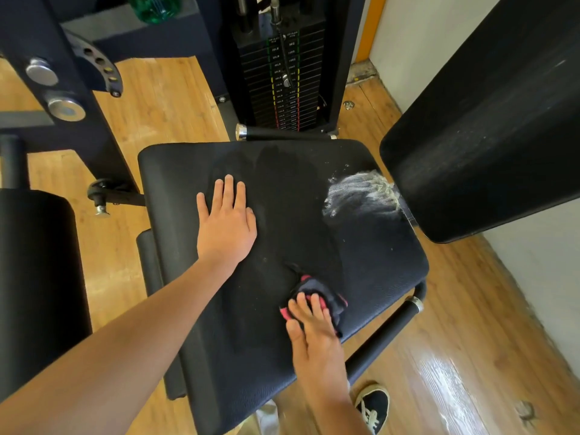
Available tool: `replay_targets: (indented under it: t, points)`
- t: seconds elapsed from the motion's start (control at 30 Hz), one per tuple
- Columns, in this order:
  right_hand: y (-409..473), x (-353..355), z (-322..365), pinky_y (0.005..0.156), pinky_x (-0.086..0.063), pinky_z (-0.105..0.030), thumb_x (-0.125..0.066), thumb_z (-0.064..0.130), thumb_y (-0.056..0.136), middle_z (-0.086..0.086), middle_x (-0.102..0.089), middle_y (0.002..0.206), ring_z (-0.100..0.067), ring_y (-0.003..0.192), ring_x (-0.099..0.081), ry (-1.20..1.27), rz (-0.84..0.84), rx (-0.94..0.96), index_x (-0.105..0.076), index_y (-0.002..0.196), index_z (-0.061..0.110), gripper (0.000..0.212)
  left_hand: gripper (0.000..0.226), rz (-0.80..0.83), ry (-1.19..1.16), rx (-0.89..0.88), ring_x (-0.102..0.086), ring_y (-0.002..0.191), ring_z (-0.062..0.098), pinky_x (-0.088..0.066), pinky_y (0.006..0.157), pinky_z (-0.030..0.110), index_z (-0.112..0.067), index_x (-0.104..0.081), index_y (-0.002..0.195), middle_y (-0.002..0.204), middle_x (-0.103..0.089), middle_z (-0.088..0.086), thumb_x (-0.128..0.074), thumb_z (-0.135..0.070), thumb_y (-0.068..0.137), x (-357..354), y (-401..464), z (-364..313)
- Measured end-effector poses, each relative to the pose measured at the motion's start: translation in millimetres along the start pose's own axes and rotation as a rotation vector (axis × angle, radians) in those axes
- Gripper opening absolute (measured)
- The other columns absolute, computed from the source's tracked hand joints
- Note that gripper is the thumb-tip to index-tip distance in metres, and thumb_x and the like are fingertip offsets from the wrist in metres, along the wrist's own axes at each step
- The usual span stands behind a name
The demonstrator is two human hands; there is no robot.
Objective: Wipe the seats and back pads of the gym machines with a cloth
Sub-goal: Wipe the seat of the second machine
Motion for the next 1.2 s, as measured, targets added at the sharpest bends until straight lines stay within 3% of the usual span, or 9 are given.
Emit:
replay_targets:
  t: [0.13,0.27,0.47,0.63,0.73,0.9,1.0,1.07,1.2]
  points:
    - [-28,-12,4,0.107,-0.037,-0.028,-0.029,0.052,0.103,0.024,-0.053,0.133,0.003,0.140,-0.025,0.007,-0.095,0.204,-0.072,0.115,0.031,0.049,0.061,0.005,-0.013,0.007,-0.002,0.159,0.026,-0.004,0.127,0.056,-0.015,-0.014,0.164,0.173,-0.006,0.008,-0.016,-0.037,0.108,0,0,1]
    - [-28,12,22,0.109,-0.028,-0.009,-0.031,0.076,0.089,0.048,-0.048,0.123,0.020,0.132,-0.030,0.318,-0.023,0.029,-0.065,0.104,0.063,0.040,0.061,0.012,-0.012,0.009,0.000,0.159,0.026,-0.003,0.127,0.055,-0.016,-0.011,0.165,0.173,-0.004,0.007,-0.015,-0.037,0.108,0,0,0]
    - [24,61,44,0.101,-0.030,-0.003,-0.038,0.040,0.101,0.038,-0.053,0.122,0.008,0.130,-0.042,0.452,-0.217,-0.196,-0.063,0.122,0.040,0.033,0.060,0.002,-0.037,0.000,0.000,0.159,0.026,-0.003,0.127,0.055,-0.016,-0.013,0.164,0.173,-0.006,0.007,-0.016,-0.038,0.109,-1,0,1]
    - [48,30,35,0.120,-0.023,-0.036,-0.020,0.058,0.100,0.034,-0.035,0.137,0.005,0.143,-0.017,0.140,-0.106,-0.062,-0.060,0.132,0.034,0.056,0.060,-0.001,-0.033,0.000,-0.002,0.159,0.027,-0.003,0.127,0.055,-0.015,-0.014,0.164,0.172,-0.007,0.008,-0.018,-0.038,0.109,0,0,1]
    - [32,3,27,0.120,-0.022,-0.038,-0.008,0.065,0.096,0.023,-0.038,0.144,0.016,0.136,0.001,0.000,-0.116,0.021,-0.062,0.132,0.027,0.074,0.060,0.001,-0.026,0.002,-0.001,0.159,0.026,-0.004,0.127,0.056,-0.015,-0.014,0.164,0.172,-0.006,0.008,-0.018,-0.038,0.108,-1,1,1]
    - [-4,-11,23,0.106,-0.044,-0.037,-0.023,0.056,0.102,0.018,-0.058,0.135,0.002,0.140,-0.026,-0.062,-0.096,0.151,-0.068,0.119,0.032,0.054,0.061,0.028,-0.023,0.005,0.001,0.159,0.026,-0.004,0.127,0.055,-0.015,-0.011,0.165,0.173,-0.004,0.008,-0.016,-0.038,0.108,2,1,0]
    - [-7,4,33,0.111,-0.035,-0.019,-0.015,0.074,0.091,0.044,-0.046,0.130,0.022,0.135,-0.016,0.066,0.051,0.068,-0.067,0.116,0.047,0.063,0.061,0.060,-0.013,-0.003,0.002,0.159,0.027,-0.005,0.127,0.056,-0.015,-0.012,0.165,0.173,-0.004,0.009,-0.018,-0.037,0.109,5,2,0]
    - [-1,27,41,0.105,-0.032,-0.008,-0.022,0.074,0.090,0.053,-0.046,0.119,0.026,0.126,-0.030,0.219,0.139,-0.026,-0.063,0.104,0.060,0.046,0.060,0.087,-0.010,-0.021,0.002,0.159,0.026,-0.005,0.127,0.056,-0.014,-0.013,0.164,0.173,-0.003,0.009,-0.020,-0.036,0.109,8,3,0]
    - [25,78,39,0.071,-0.045,-0.010,-0.038,0.044,0.101,0.021,-0.070,0.090,0.003,0.090,-0.062,0.471,-0.024,-0.281,-0.069,0.099,0.043,0.031,0.058,0.078,-0.074,-0.115,0.000,0.159,0.023,-0.005,0.127,0.053,-0.014,-0.020,0.163,0.172,-0.008,0.007,-0.024,-0.036,0.110,13,5,-22]
Point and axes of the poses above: each hand's wrist, its own y-axis towards the middle knuckle, its own x-axis out of the back of the hand, z = x × y, the point moved 1 cm from there along y, towards the middle knuckle
